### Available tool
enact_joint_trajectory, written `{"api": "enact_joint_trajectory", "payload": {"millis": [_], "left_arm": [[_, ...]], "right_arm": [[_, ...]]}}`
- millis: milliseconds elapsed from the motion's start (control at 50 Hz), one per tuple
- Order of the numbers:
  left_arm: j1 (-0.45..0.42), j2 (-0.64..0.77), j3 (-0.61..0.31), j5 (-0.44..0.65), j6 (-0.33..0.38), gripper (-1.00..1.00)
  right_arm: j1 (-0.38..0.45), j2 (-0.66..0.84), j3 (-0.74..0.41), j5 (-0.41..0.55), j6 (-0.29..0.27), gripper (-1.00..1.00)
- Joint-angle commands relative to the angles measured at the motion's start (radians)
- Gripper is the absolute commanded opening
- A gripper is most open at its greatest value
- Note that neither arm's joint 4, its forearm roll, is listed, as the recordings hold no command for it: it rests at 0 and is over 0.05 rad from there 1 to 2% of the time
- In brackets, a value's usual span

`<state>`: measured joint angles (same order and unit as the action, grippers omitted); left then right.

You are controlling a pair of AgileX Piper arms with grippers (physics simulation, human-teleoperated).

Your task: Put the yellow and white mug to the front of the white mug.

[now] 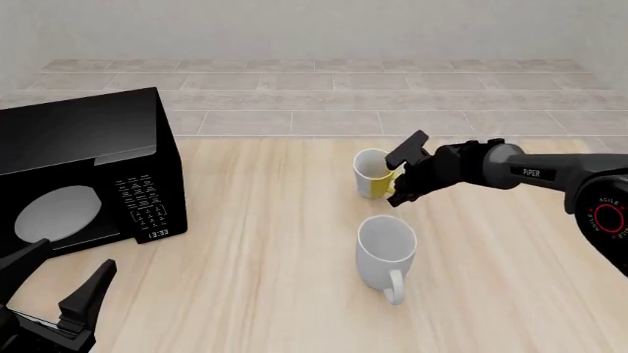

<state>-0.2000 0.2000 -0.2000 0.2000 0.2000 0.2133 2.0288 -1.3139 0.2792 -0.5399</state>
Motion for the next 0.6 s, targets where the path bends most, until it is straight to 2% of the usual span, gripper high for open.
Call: {"api": "enact_joint_trajectory", "payload": {"millis": [20, 80, 100, 160, 440, 600], "left_arm": [[0.000, 0.000, 0.000, 0.000, 0.000, 1.00], [0.000, 0.000, 0.000, 0.000, 0.000, 1.00], [0.000, 0.000, 0.000, 0.000, 0.000, 1.00], [0.000, 0.000, 0.000, 0.000, 0.000, 1.00], [0.000, 0.000, 0.000, 0.000, 0.000, 1.00], [0.000, 0.000, 0.000, 0.000, 0.000, 1.00]], "right_arm": [[-0.018, 0.036, 0.001, 0.000, 0.019, -1.00], [-0.020, 0.032, 0.002, 0.000, 0.023, -1.00], [-0.019, 0.028, 0.004, 0.001, 0.025, 1.00], [0.004, 0.002, 0.022, -0.009, 0.053, 1.00], [-0.008, -0.059, 0.053, 0.002, 0.037, 1.00], [-0.009, -0.145, 0.093, 0.023, 0.037, 1.00]]}}
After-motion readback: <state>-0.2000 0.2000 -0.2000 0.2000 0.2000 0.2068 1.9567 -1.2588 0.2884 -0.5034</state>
